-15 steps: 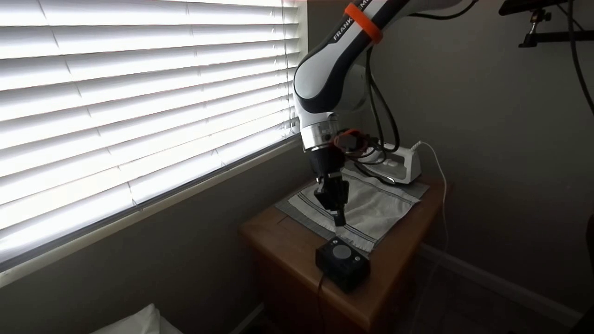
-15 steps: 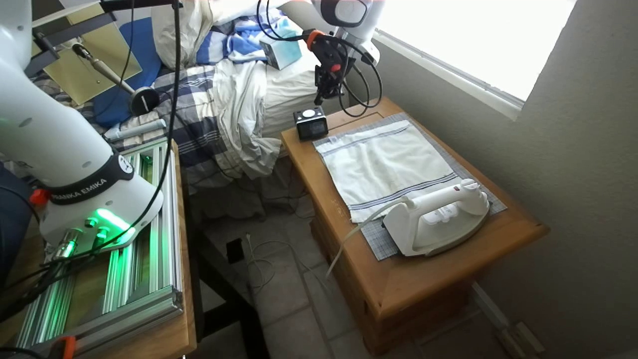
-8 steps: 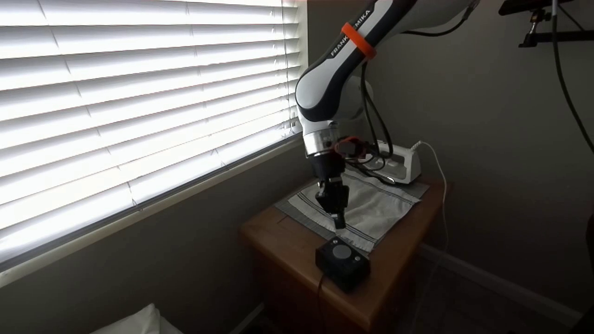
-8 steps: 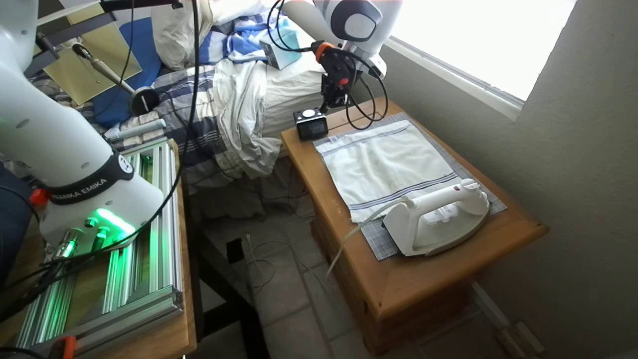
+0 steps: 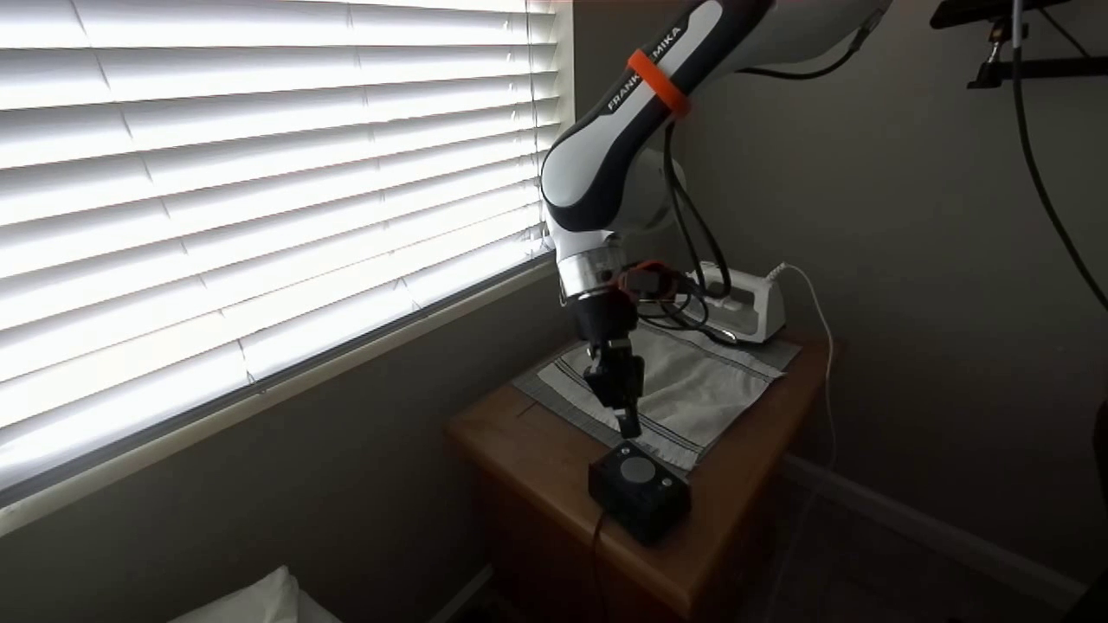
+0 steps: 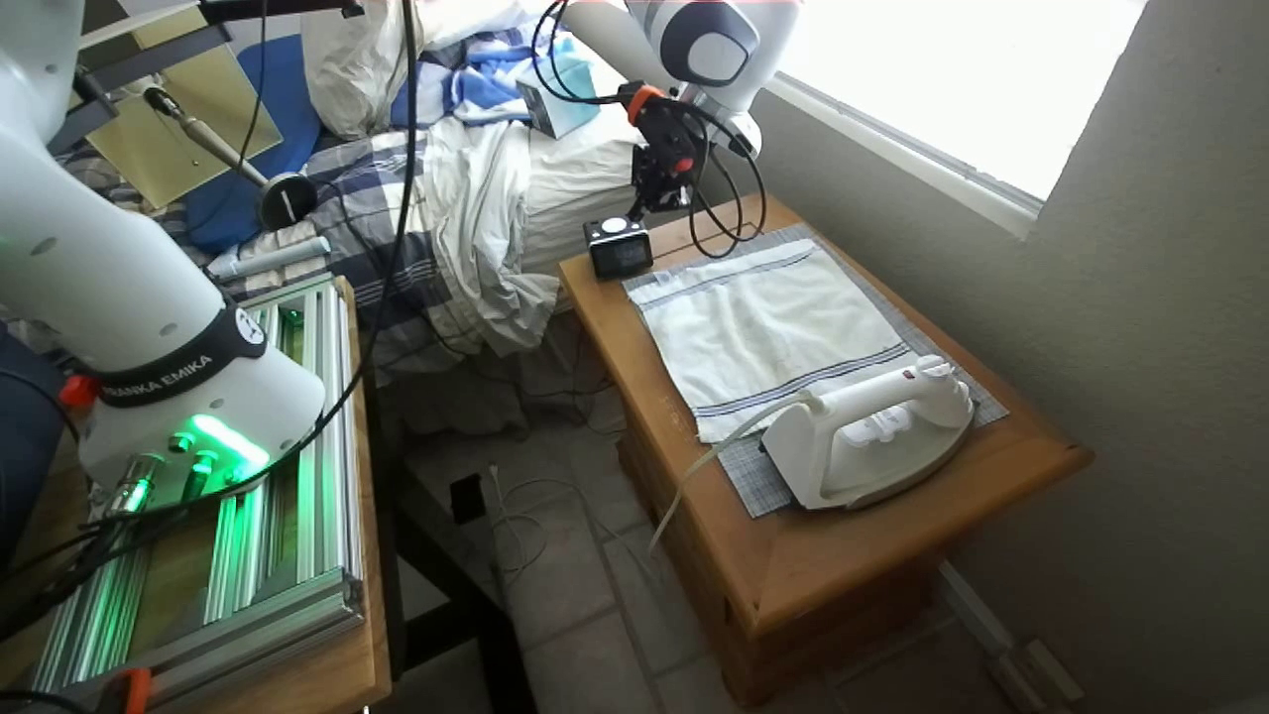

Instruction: Press the buttons on the black object

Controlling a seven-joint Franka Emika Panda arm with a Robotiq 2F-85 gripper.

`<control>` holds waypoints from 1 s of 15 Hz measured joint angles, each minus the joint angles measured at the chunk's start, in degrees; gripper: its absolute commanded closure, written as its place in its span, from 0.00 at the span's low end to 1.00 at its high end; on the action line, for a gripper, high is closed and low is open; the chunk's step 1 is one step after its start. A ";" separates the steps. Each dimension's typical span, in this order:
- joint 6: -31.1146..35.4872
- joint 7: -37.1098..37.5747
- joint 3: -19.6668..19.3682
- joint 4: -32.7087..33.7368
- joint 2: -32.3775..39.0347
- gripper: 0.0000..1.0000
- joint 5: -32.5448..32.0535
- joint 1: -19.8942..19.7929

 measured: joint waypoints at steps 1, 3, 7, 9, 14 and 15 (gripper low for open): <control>-0.42 -0.17 0.11 0.21 0.13 1.00 0.03 -0.06; -1.28 -0.66 0.32 0.69 0.45 1.00 0.10 -0.24; -2.79 -0.88 0.37 2.00 1.56 1.00 0.12 -0.62; -3.42 -0.88 0.37 2.82 2.24 1.00 0.12 -0.79; -4.51 -0.91 0.37 4.97 3.98 1.00 0.12 -0.89; -4.77 -0.91 0.37 5.41 4.31 1.00 0.12 -0.89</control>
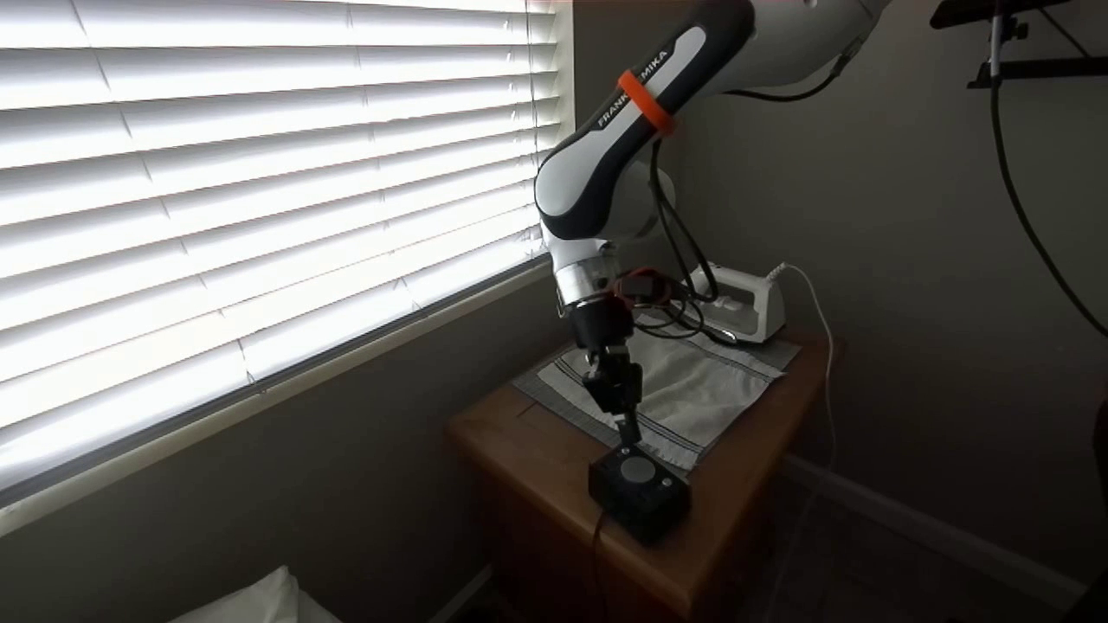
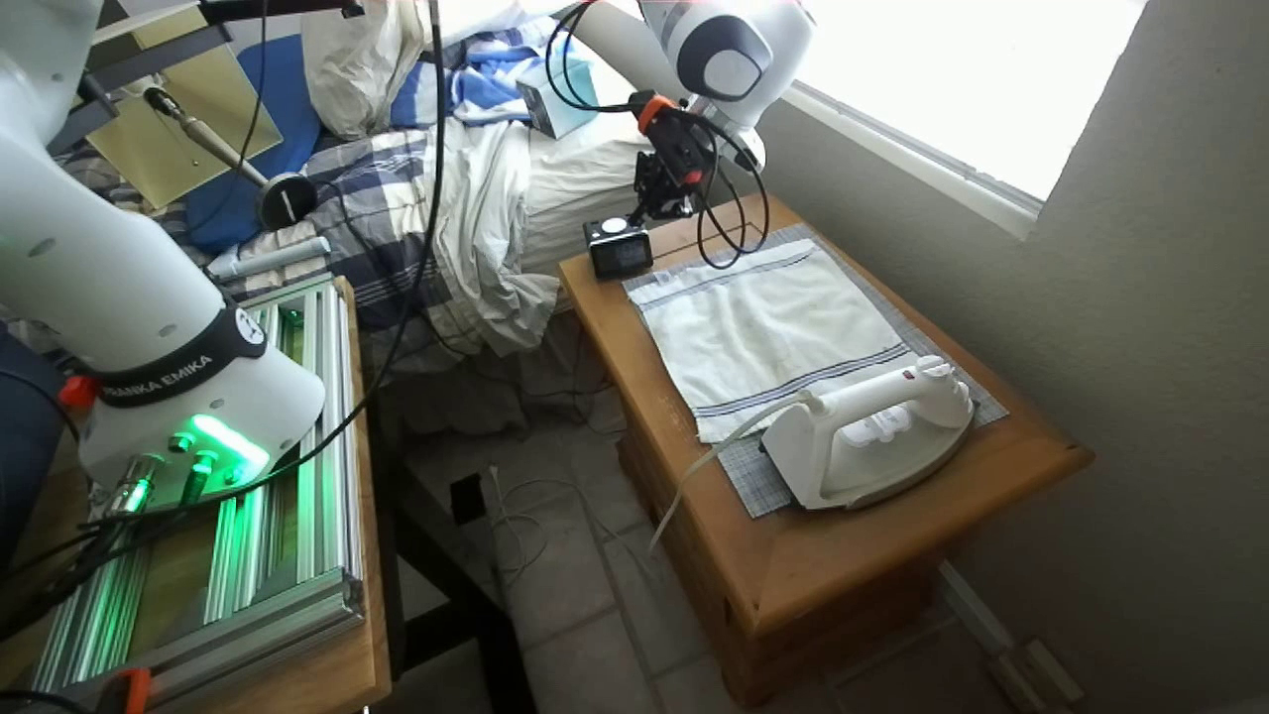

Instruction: Press the buttons on the black object

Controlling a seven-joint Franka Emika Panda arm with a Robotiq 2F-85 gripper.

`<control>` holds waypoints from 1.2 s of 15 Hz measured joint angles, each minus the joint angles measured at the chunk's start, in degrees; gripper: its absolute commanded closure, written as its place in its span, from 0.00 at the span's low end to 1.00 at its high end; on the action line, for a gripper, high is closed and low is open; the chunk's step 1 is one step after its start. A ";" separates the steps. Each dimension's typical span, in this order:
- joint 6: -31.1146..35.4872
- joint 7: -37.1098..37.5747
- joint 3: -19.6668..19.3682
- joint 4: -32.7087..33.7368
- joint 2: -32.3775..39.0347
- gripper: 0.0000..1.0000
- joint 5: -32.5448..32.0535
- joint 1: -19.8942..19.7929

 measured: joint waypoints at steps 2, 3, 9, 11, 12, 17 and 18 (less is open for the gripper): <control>-0.52 -0.01 0.01 0.76 0.54 1.00 0.00 0.00; -0.82 -0.02 0.02 1.16 0.80 1.00 0.00 0.00; -2.51 -0.33 0.33 2.48 1.61 1.00 0.01 -0.01; -3.15 -0.43 0.47 2.60 1.62 1.00 0.01 -0.02; -3.47 -0.47 0.50 2.68 1.64 1.00 0.07 -0.01; -3.95 -0.49 0.52 3.89 2.55 1.00 0.17 -0.06; -3.95 -0.49 0.52 4.11 2.78 1.00 0.17 -0.11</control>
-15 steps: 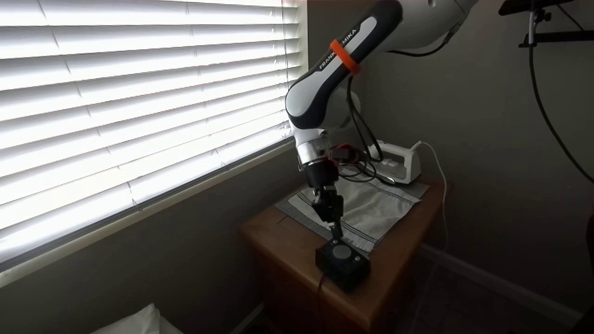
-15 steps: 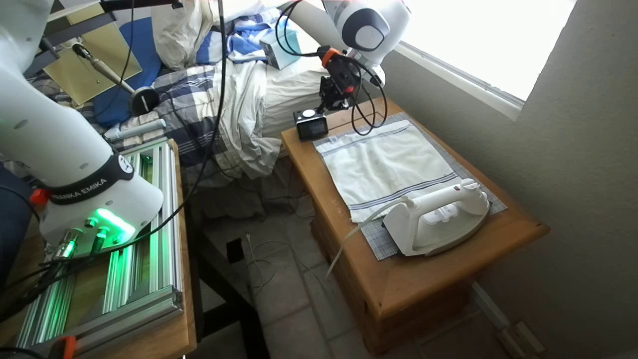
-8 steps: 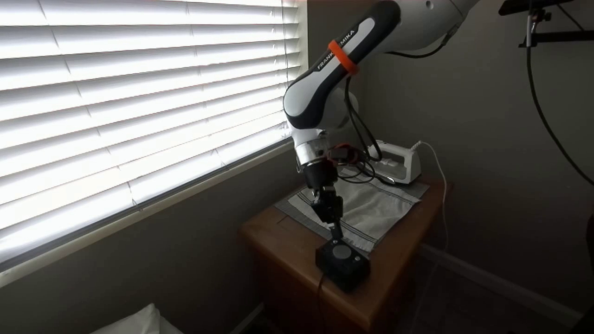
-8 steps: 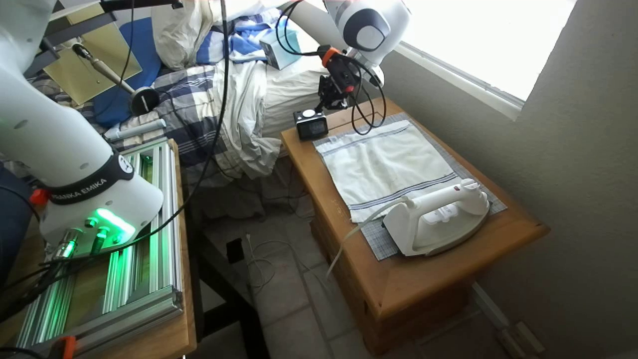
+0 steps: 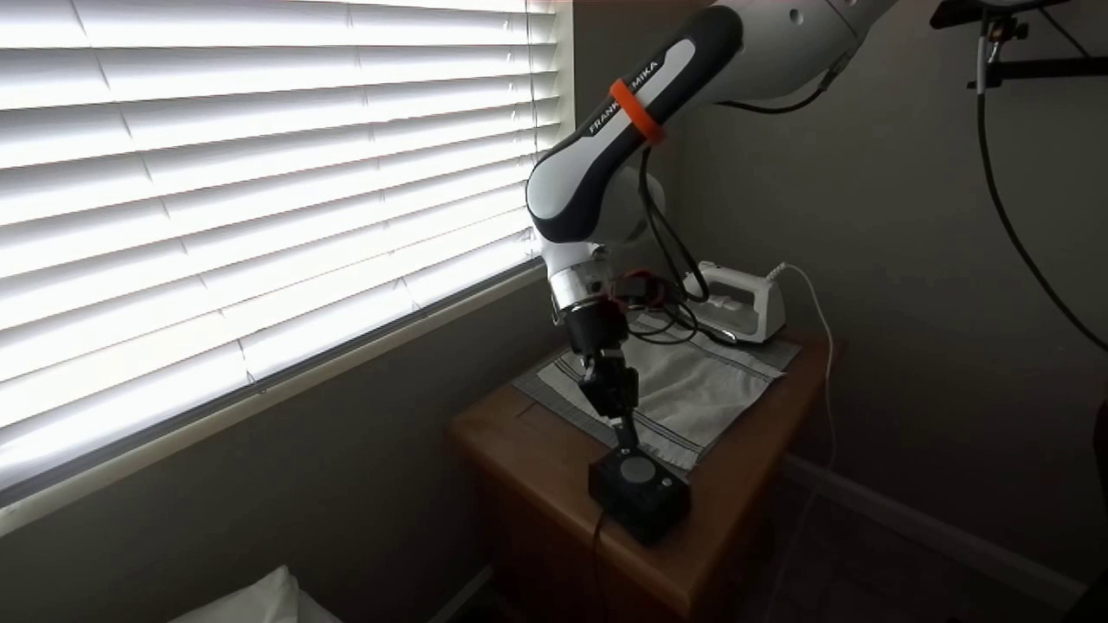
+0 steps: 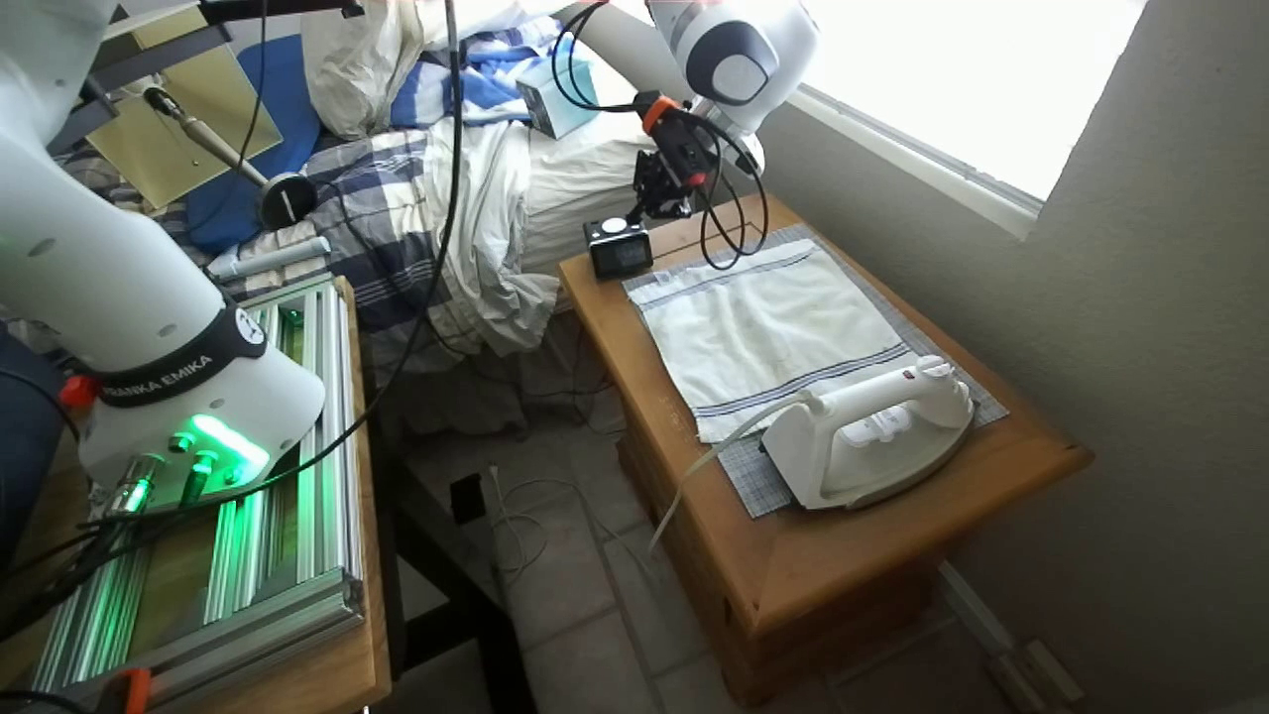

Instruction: Press the buttons on the black object

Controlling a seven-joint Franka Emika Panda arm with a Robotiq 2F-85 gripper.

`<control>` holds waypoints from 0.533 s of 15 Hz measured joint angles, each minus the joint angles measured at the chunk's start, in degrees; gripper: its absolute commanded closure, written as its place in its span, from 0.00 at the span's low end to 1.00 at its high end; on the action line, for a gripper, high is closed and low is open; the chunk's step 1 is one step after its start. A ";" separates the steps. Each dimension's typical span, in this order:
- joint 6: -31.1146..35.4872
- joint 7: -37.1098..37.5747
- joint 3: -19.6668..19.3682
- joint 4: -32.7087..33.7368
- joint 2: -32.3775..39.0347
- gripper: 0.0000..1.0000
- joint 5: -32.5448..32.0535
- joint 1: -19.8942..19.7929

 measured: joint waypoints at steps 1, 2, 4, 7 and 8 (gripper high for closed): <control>0.00 0.00 0.00 0.22 0.21 1.00 0.00 -0.06; 0.00 0.00 0.00 0.48 0.42 1.00 0.00 -0.13; -0.26 0.00 0.00 0.89 0.74 1.00 0.03 -0.28; -1.01 0.00 0.00 1.57 1.15 1.00 0.10 -0.33; -1.27 0.00 0.00 1.80 1.28 1.00 0.11 -0.33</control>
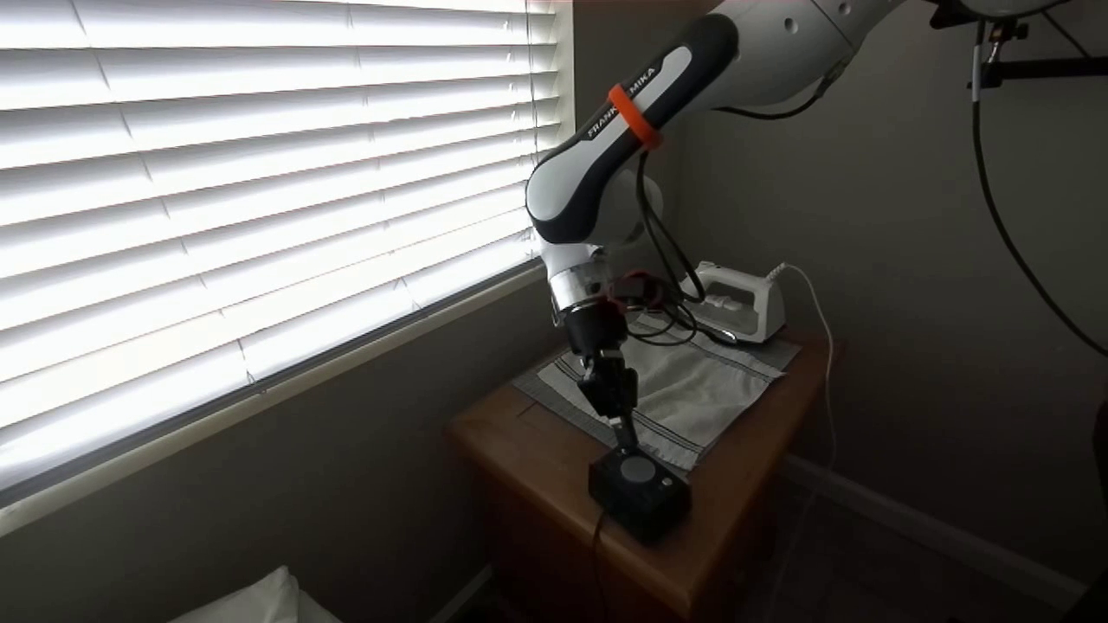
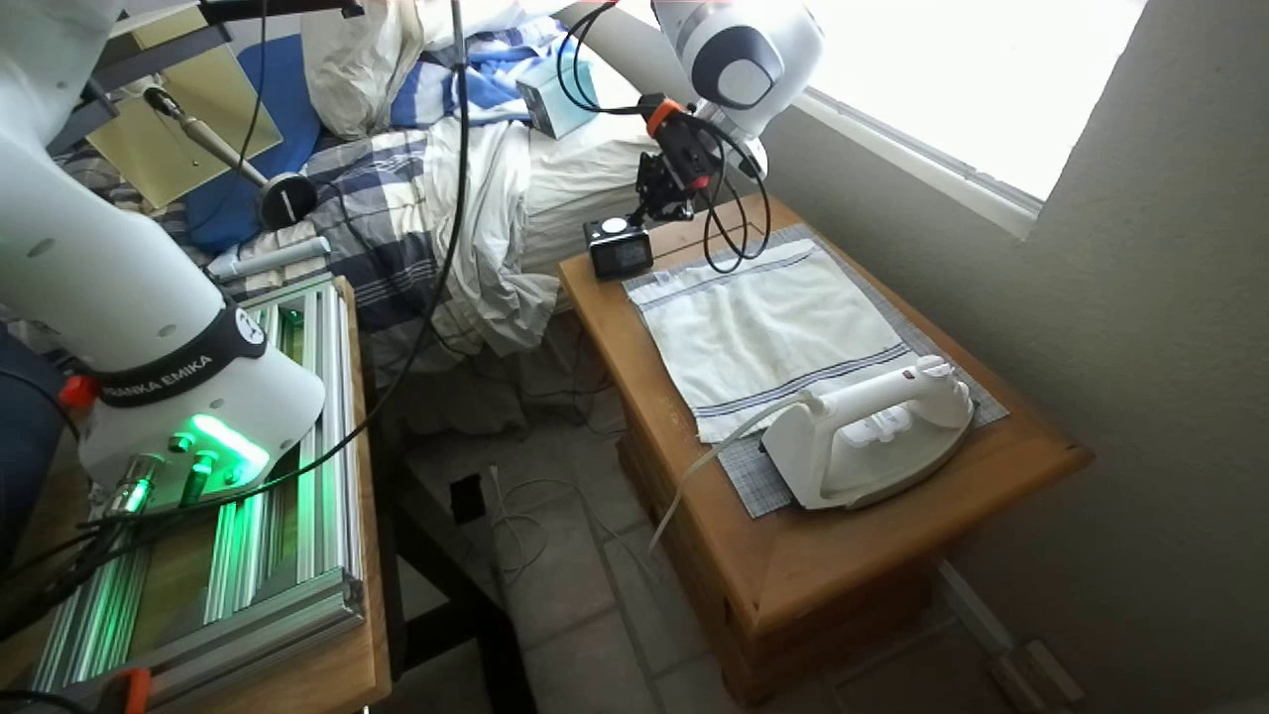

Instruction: Press the buttons on the black object

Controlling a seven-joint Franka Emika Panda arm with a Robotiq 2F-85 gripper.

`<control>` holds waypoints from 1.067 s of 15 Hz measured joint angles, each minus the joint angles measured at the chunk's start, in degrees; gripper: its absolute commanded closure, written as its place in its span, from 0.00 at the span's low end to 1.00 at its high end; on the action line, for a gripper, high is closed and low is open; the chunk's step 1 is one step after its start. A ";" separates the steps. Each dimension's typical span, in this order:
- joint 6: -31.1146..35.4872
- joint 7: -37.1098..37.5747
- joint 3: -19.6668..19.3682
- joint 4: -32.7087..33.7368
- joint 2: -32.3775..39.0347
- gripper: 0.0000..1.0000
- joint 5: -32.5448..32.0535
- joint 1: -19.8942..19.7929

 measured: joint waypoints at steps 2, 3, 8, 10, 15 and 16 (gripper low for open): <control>-0.65 0.00 0.00 0.51 0.36 1.00 0.00 0.00; -0.94 0.00 0.00 0.69 0.51 1.00 0.00 0.00; -2.67 0.00 0.13 1.70 1.28 1.00 0.00 0.01; -2.99 0.00 0.23 2.10 1.56 1.00 0.00 0.03; -3.01 0.00 0.28 2.50 1.78 1.00 0.00 0.08; -3.01 0.00 0.28 2.51 1.78 1.00 0.00 0.08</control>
